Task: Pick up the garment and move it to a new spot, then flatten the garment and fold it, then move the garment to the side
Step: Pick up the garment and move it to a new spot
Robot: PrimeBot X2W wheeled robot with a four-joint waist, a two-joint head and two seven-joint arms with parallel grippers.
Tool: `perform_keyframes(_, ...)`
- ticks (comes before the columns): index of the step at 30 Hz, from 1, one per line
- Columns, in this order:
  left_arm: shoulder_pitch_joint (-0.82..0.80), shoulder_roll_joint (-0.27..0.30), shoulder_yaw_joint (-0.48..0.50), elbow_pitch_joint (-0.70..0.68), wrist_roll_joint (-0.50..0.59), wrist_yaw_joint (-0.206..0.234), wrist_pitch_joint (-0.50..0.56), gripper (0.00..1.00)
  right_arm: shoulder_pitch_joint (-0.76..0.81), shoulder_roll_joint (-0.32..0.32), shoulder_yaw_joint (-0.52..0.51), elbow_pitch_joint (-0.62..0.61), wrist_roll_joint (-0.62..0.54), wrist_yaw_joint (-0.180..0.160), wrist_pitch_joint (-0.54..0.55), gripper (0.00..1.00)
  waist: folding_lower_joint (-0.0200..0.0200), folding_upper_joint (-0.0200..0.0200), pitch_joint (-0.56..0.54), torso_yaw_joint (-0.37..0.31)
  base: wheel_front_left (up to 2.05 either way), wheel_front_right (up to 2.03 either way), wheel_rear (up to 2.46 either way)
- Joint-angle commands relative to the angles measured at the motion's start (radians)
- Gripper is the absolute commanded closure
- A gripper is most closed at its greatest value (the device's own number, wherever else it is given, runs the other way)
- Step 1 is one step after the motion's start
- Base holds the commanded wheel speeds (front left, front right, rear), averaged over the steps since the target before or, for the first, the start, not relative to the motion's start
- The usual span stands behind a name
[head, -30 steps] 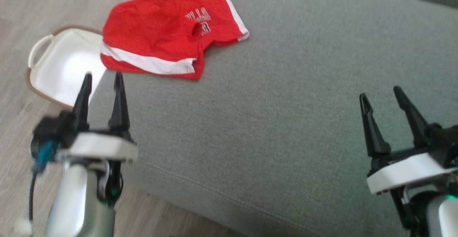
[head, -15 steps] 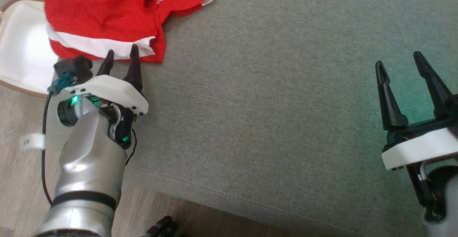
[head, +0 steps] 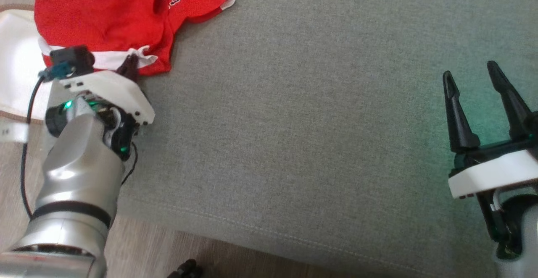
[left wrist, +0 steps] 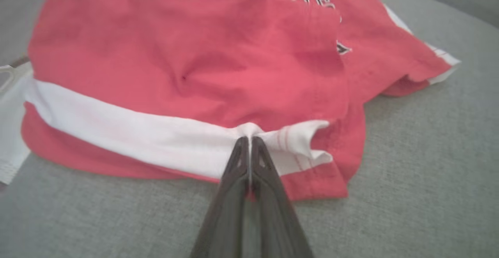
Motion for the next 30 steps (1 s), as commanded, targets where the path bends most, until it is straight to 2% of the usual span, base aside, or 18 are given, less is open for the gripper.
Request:
perform_keyframes(1, 0.002, 0.064, 0.009, -0.011, 0.016, 0.002, -0.061, 1.0, -0.013, 0.008, 0.018, -0.029, 0.01, 0.004, -0.013, 0.0, 0.0, 0.0, -0.023, 0.003, 0.0, 0.0, 0.0)
perform_keyframes(6, 0.026, 0.092, 0.014, -0.079, 0.048, 0.056, -0.144, 1.0, 0.003, 0.021, 0.014, -0.012, 0.013, 0.004, -0.035, 0.0, 0.0, 0.0, -0.091, 0.008, 0.0, 0.0, 0.0)
perform_keyframes(9, 0.056, 0.098, 0.028, -0.156, 0.055, 0.063, -0.147, 1.0, 0.013, 0.032, 0.005, 0.0, 0.016, 0.004, -0.04, 0.0, 0.0, 0.0, -0.126, 0.007, 0.0, 0.0, 0.0)
perform_keyframes(13, 0.172, 0.113, 0.062, -0.382, 0.1, 0.113, -0.148, 1.0, 0.035, 0.048, 0.008, 0.021, 0.025, 0.004, -0.064, 0.0, 0.0, 0.0, -0.199, -0.004, 0.0, 0.0, 0.0)
perform_keyframes(20, 0.397, 0.124, 0.055, -0.717, 0.156, 0.147, -0.148, 1.0, 0.083, 0.077, 0.017, 0.052, 0.04, 0.004, -0.085, 0.0, 0.0, 0.0, -0.301, -0.042, 0.0, 0.0, 0.0)
perform_keyframes(26, 0.521, 0.12, -0.003, -1.003, 0.166, 0.141, -0.091, 1.0, 0.105, 0.093, 0.02, 0.044, 0.049, 0.004, -0.098, 0.0, 0.0, 0.0, -0.319, -0.096, 0.0, 0.0, 0.0)
perform_keyframes(30, 0.536, 0.105, -0.051, -1.099, 0.174, 0.134, -0.044, 1.0, 0.095, 0.098, 0.032, 0.043, 0.054, 0.004, -0.106, 0.0, 0.0, 0.0, -0.294, -0.169, 0.0, 0.0, 0.0)
